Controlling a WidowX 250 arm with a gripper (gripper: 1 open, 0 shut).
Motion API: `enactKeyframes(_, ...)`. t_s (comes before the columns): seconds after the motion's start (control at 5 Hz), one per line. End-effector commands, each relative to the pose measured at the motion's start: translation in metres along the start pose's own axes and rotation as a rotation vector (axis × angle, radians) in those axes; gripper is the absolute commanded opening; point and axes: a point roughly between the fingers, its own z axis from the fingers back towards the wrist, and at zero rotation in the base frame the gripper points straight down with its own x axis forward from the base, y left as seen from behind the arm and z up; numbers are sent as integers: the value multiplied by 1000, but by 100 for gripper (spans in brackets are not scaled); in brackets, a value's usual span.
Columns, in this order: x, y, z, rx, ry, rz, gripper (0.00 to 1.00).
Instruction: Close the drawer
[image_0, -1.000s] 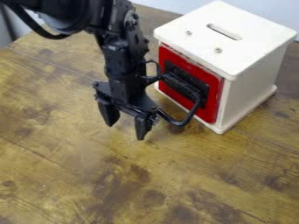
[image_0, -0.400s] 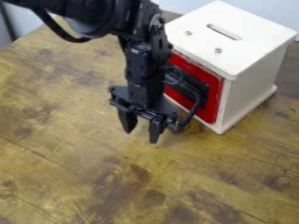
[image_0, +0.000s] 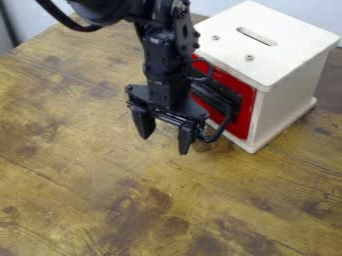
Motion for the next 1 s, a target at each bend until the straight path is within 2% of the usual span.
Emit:
enactKeyframes(0.0,16,5,47,-8,-128,-26,100)
enactKeyframes(0.4,15,4,50,-13,-132,-112,100)
enactKeyframes(0.6,14,10,44,-8,-130,-110,100)
enactKeyframes(0.8,11,15,40,-5,-112,-93,100)
